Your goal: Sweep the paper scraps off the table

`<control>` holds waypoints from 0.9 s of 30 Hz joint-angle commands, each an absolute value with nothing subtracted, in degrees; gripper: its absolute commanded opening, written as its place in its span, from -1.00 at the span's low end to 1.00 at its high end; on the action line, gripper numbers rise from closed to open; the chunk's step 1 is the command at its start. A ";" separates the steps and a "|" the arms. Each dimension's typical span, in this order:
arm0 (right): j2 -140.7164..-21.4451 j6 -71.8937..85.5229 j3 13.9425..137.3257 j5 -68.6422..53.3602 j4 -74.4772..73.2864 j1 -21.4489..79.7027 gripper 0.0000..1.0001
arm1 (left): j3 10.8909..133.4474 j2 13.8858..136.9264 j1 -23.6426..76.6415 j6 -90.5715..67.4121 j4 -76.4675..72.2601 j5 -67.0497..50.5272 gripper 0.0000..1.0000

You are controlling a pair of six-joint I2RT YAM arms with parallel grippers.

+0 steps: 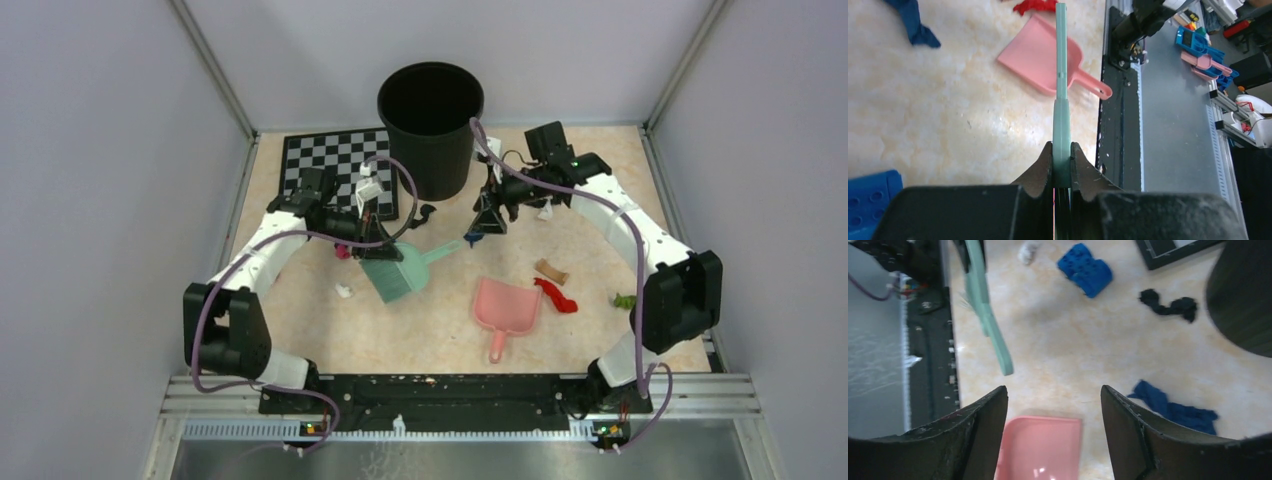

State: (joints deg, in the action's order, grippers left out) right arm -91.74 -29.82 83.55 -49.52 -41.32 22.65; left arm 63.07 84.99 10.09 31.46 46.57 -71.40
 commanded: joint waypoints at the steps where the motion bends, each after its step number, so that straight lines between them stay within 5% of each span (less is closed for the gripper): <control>1: -87.73 -21.93 82.00 -59.61 -46.60 23.57 0.44 | 64.42 84.62 10.37 22.21 36.35 -78.22 -1.00; 3: -86.05 -15.65 79.04 -59.53 -41.73 23.58 0.66 | 66.20 86.47 10.46 21.82 37.00 -79.57 -1.00; 7: -87.35 -10.37 77.76 -61.38 -37.13 23.56 0.70 | 67.76 88.93 10.75 20.02 35.95 -81.51 -1.00; 16: -93.26 -0.89 77.47 -70.52 -28.05 23.58 0.16 | 68.46 91.22 12.47 14.79 31.30 -83.24 -1.00; 27: -93.98 1.98 76.35 -70.61 -25.00 23.55 -0.27 | 65.53 92.36 12.48 4.64 22.76 -84.54 -1.00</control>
